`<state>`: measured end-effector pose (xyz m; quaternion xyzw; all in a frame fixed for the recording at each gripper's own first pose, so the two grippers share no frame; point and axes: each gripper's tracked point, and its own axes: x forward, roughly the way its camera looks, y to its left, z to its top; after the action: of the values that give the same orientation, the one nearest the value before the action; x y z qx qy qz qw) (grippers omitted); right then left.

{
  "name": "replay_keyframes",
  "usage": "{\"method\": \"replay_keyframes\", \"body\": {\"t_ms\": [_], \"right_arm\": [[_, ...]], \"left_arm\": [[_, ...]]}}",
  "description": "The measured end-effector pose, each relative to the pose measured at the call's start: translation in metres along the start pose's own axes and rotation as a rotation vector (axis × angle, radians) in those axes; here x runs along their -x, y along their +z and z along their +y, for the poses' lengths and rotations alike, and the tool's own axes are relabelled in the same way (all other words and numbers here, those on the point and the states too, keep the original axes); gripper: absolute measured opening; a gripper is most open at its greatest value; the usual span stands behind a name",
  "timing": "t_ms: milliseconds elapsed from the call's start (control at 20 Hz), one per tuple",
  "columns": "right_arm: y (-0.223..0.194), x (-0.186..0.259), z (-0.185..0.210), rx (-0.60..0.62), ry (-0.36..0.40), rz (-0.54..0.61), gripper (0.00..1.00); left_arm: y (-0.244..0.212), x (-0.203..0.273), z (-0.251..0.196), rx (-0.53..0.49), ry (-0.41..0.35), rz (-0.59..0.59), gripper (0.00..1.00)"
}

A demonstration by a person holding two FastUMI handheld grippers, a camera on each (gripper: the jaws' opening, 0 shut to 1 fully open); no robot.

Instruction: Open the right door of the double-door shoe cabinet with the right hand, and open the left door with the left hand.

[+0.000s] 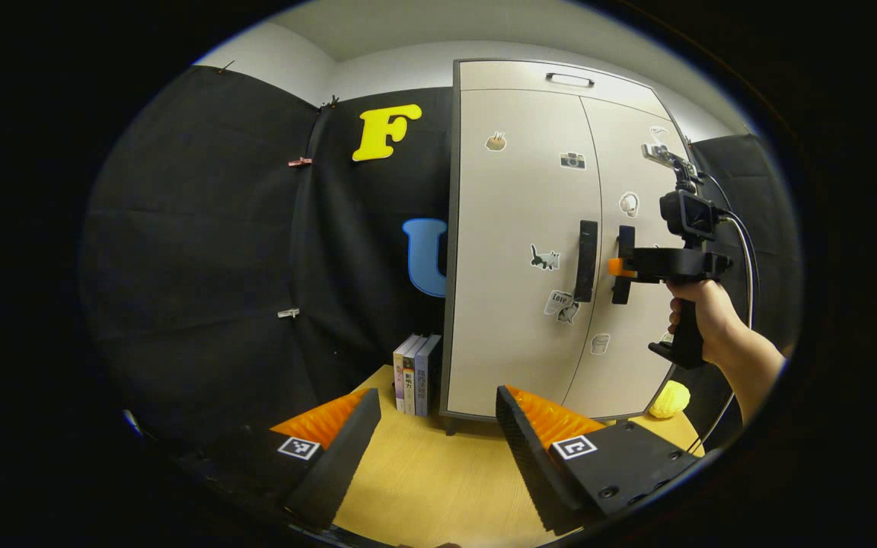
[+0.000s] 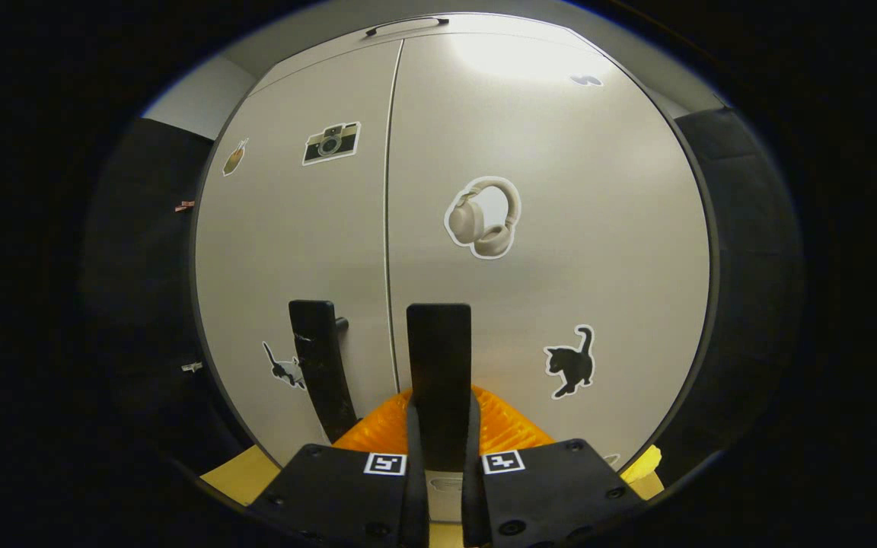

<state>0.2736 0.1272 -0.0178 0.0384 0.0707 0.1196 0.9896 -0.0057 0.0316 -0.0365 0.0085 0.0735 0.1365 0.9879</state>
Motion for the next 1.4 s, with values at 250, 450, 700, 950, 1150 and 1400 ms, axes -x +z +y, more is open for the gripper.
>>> {"method": "replay_keyframes", "body": {"t_ms": [250, 450, 700, 950, 1150, 1400], "right_arm": [[0.002, 0.005, 0.001, -0.015, 0.024, 0.027, 0.15], [0.004, 0.015, 0.000, -0.025, 0.043, 0.037, 0.15], [0.007, 0.029, -0.007, -0.012, 0.046, 0.035, 0.15], [0.007, 0.047, -0.016, -0.006, 0.037, 0.032, 0.15], [0.009, 0.059, -0.025, -0.013, 0.033, 0.028, 0.15], [0.012, 0.073, -0.038, -0.013, 0.030, 0.019, 0.14]], "left_arm": [[0.004, 0.004, 0.005, 0.011, -0.016, -0.011, 0.95], [0.007, 0.004, 0.002, 0.005, -0.049, -0.016, 0.95], [0.007, 0.003, -0.013, -0.011, -0.110, -0.008, 0.95], [0.016, 0.002, -0.032, -0.045, -0.173, -0.020, 0.95], [0.025, -0.001, -0.045, -0.039, -0.199, -0.039, 0.95], [0.037, -0.010, -0.075, 0.015, -0.250, -0.044, 0.95]]}}
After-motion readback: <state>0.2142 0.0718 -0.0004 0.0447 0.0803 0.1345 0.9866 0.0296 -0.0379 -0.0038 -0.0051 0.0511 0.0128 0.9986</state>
